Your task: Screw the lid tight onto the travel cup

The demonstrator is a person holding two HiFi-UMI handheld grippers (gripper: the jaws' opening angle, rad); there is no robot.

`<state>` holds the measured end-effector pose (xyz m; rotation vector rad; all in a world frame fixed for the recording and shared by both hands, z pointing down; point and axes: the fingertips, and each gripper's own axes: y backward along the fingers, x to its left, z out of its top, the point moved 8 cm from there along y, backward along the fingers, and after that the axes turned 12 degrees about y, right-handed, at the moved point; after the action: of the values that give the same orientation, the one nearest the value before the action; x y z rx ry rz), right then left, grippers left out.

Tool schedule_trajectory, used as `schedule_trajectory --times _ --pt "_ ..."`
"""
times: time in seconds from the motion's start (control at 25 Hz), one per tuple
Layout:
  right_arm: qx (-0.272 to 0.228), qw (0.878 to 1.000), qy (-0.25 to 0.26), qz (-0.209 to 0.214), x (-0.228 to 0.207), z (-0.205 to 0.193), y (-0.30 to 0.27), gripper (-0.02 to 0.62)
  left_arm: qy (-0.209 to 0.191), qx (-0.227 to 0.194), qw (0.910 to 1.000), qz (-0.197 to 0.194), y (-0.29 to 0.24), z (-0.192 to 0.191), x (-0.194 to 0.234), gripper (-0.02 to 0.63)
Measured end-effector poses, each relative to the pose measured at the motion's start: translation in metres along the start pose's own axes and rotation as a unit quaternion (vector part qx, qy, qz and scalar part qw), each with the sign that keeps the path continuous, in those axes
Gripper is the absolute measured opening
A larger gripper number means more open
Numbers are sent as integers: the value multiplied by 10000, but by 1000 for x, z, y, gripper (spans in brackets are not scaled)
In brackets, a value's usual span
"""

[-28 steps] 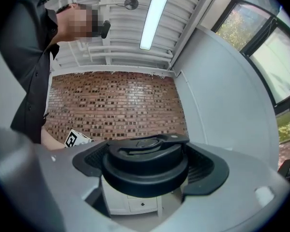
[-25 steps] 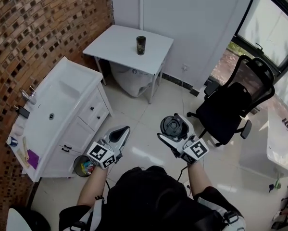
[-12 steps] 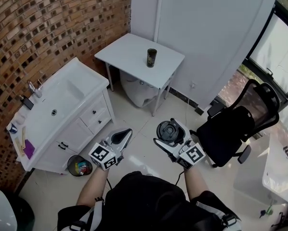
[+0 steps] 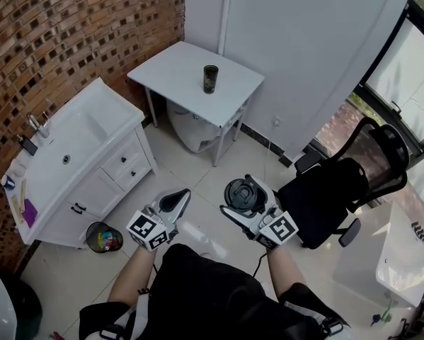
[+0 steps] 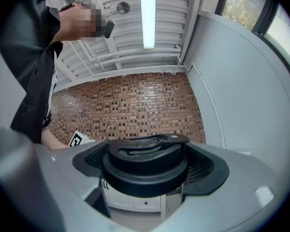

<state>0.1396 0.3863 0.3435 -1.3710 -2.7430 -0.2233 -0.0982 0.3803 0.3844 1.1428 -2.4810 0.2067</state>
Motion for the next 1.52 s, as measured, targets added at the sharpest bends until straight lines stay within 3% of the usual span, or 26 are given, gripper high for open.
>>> schedule_trajectory --times 0.28,0.96,1.52 --pt "170 9997 -123 107 -26 -25 -7 476 135 155 9998 46 -24 -21 19 3" --pt "-107 9999 64 84 -124 -39 -163 476 -143 -118 9998 -84 -88 62 174 2" --pt "178 9998 -24 -45 -156 -71 -227 476 32 122 9999 -17 -104 74 254 3"
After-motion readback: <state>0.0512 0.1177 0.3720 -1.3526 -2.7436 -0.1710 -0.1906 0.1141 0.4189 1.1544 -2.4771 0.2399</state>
